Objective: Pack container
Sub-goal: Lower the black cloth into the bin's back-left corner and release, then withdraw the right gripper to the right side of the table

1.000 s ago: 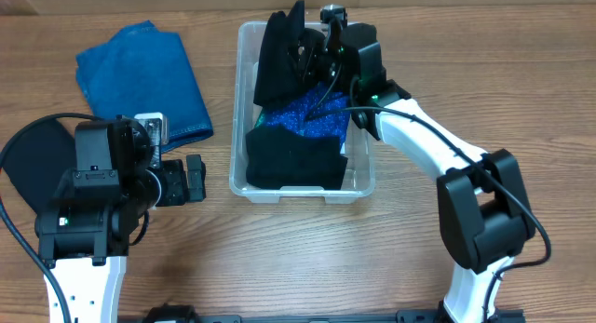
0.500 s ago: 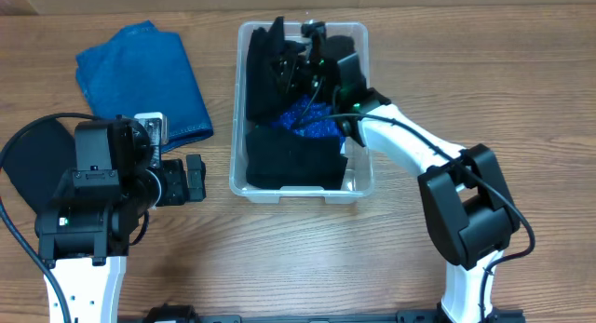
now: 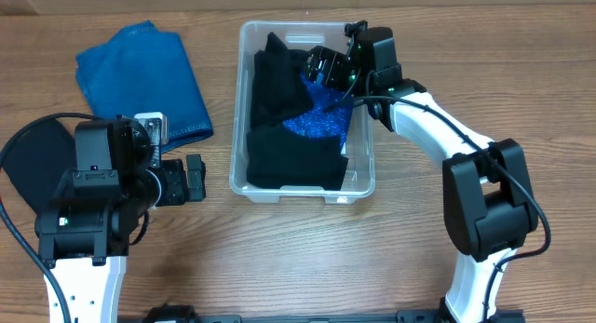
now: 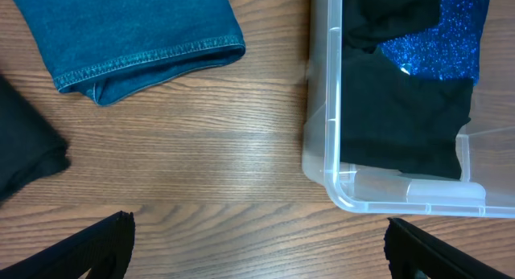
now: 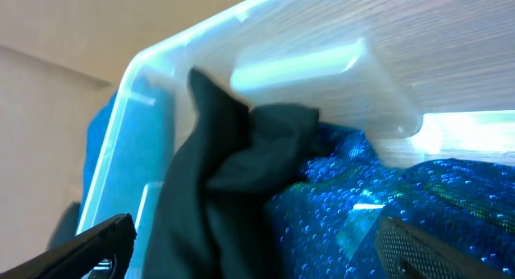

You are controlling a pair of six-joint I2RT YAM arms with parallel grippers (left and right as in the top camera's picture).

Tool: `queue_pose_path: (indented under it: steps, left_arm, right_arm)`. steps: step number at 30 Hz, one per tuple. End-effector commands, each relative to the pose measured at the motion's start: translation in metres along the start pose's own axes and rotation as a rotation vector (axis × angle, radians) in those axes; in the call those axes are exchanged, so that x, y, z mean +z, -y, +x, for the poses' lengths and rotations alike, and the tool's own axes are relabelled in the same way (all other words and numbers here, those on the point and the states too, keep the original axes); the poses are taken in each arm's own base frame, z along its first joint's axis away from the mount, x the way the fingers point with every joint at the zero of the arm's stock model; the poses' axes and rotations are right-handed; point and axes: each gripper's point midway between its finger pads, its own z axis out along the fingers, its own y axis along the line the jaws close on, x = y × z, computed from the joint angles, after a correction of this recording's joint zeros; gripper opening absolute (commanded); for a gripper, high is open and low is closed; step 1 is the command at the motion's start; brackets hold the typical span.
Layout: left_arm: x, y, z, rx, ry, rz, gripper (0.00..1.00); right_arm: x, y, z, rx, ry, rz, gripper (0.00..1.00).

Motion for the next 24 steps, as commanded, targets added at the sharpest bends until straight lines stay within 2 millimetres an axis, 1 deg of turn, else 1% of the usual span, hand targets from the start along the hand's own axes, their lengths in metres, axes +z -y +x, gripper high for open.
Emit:
queue_pose_path:
  steps: [1,2,3,4,5,6,7,8,9,10,11,12,13,14,15,17,19,21,22,24]
  left_arm:
    - [-0.004,0.005,-0.006,-0.002,0.018,0.016,1.00]
    - [-0.004,0.005,-0.006,-0.002,0.018,0.016,1.00]
    - [-0.004,0.005,-0.006,-0.002,0.017,0.016,1.00]
    - [-0.004,0.005,-0.005,-0.002,0.015,0.016,1.00]
    - [-0.004,0.005,-0.005,-0.002,0.014,0.016,1.00]
    - [-0.004,0.004,-0.005,-0.002,0.013,0.016,1.00]
    - [-0.004,0.004,-0.005,-0.002,0.013,0.015,1.00]
    - [-0.004,0.004,-0.005,-0.002,0.014,0.011,1.00]
    - [-0.004,0.003,-0.005,-0.002,0.014,0.006,1.00]
    - [-0.004,0.003,-0.005,-0.003,0.014,0.007,1.00]
    - [-0.004,0.003,-0.005,-0.003,0.014,0.008,1.00]
    - [-0.004,0.003,-0.005,-0.003,0.015,0.005,1.00]
    - [-0.004,0.001,-0.005,-0.014,0.015,-0.002,1.00]
    - [-0.004,-0.003,-0.006,-0.047,0.018,-0.023,1.00]
    - [-0.004,-0.009,-0.006,-0.103,0.022,-0.051,1.00]
    - [-0.005,-0.012,-0.007,-0.140,0.025,-0.055,1.00]
    - [-0.005,-0.013,-0.004,-0.142,0.015,-0.059,1.00]
    - [-0.005,-0.013,0.000,-0.144,-0.001,-0.061,1.00]
    - [-0.005,-0.013,0.000,-0.144,-0.002,-0.061,1.00]
    - [-0.005,-0.013,0.000,-0.144,-0.001,-0.060,1.00]
  right_arm:
    - [-0.065,-0.080,-0.044,-0.265,0.130,-0.116,1.00]
    - [-0.082,-0.093,-0.050,-0.302,0.153,-0.127,1.00]
    - [-0.115,-0.108,-0.063,-0.332,0.196,-0.126,1.00]
    - [-0.146,-0.112,-0.075,-0.333,0.237,-0.111,1.00]
    - [-0.167,-0.110,-0.082,-0.324,0.257,-0.096,1.00]
    - [-0.192,-0.104,-0.090,-0.309,0.280,-0.068,1.00]
    - [-0.208,-0.096,-0.093,-0.290,0.285,-0.039,1.00]
    - [-0.233,-0.065,-0.099,-0.230,0.302,0.081,1.00]
    - [-0.248,-0.032,-0.102,-0.162,0.310,0.197,1.00]
    - [-0.265,0.013,-0.098,-0.044,0.294,0.331,1.00]
    - [-0.270,0.048,-0.088,0.022,0.241,0.405,1.00]
    - [-0.269,0.076,-0.074,0.075,0.175,0.463,0.93]
    - [-0.261,0.099,-0.057,0.100,0.082,0.503,0.87]
    - [-0.250,0.110,-0.044,0.084,0.005,0.508,0.83]
    - [-0.232,0.122,-0.027,0.066,-0.093,0.507,0.79]
    - [-0.205,0.134,-0.005,0.061,-0.200,0.499,0.71]
    - [-0.171,0.136,0.019,0.029,-0.308,0.442,0.64]
    - [-0.149,0.130,0.033,-0.016,-0.360,0.412,0.61]
    - [-0.142,0.120,0.036,-0.060,-0.371,0.379,0.60]
    - [-0.129,0.090,0.043,-0.169,-0.400,0.218,0.61]
